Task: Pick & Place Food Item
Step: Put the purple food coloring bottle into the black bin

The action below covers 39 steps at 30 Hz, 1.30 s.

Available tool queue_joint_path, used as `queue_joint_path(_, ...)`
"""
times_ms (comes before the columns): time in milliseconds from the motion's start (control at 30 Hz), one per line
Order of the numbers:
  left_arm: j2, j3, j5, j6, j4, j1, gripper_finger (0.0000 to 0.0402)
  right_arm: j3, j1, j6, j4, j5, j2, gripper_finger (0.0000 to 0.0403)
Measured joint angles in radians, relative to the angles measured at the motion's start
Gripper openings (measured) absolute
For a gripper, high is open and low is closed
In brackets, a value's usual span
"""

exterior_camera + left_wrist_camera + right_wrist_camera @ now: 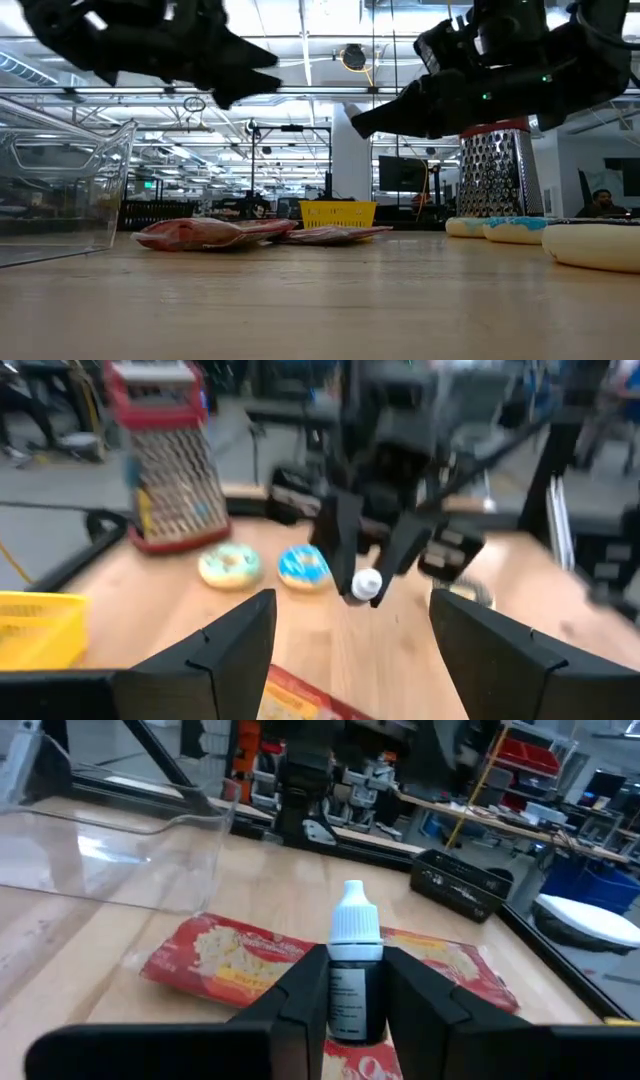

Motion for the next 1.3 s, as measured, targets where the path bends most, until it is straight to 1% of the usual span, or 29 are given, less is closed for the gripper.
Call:
queue_joint_path(67,0.088,0.072,0.0,0.019,-0.051,-0.014,0.0267,0.006,0.0,0.0,-0.002,-0.023,0.009,0.007)
queue_joint_path(167,0.202,0.185,0.001,0.05,-0.178,-0.034,0.0266,0.011,0.0,0.0,-0.002,-0.021,0.021,0.0069)
queue_joint_path(267,0.3,0.289,0.001,0.093,-0.266,-0.055,0.0266,0.011,0.0,-0.005,-0.009,-0.016,0.021,0.0072)
queue_joint_path(333,0.352,0.349,0.004,0.091,-0.289,-0.064,0.0266,0.011,0.0,-0.03,-0.014,-0.014,0.021,0.0073)
queue_joint_path(400,0.388,0.394,0.001,0.056,-0.308,-0.066,0.0266,0.011,0.001,-0.074,-0.017,-0.006,0.021,0.007)
queue_joint_path(467,0.415,0.431,0.0,0.024,-0.307,-0.061,0.0266,0.011,0.004,-0.123,-0.016,0.032,0.021,0.0066)
queue_joint_path(600,0.429,0.461,-0.01,-0.031,-0.305,-0.044,0.0266,0.011,0.015,-0.212,-0.015,0.138,0.021,0.0068)
queue_joint_path(700,0.429,0.461,-0.042,-0.073,-0.305,-0.028,0.0266,0.011,0.033,-0.292,-0.011,0.23,0.021,0.0072)
queue_joint_path(800,0.429,0.461,-0.074,-0.141,-0.309,-0.012,0.0266,0.011,0.057,-0.382,0.016,0.33,0.021,0.0069)
queue_joint_path(900,0.429,0.461,-0.078,-0.223,-0.305,0.008,0.0266,0.011,0.073,-0.465,0.039,0.396,0.021,0.0065)
queue_joint_path(1067,0.429,0.46,-0.078,-0.318,-0.265,0.027,0.0266,0.014,0.074,-0.537,0.073,0.405,0.021,0.0071)
queue_joint_path(1300,0.429,0.46,-0.079,-0.358,-0.219,0.022,0.0266,0.069,0.074,-0.643,0.061,0.406,0.021,0.0067)
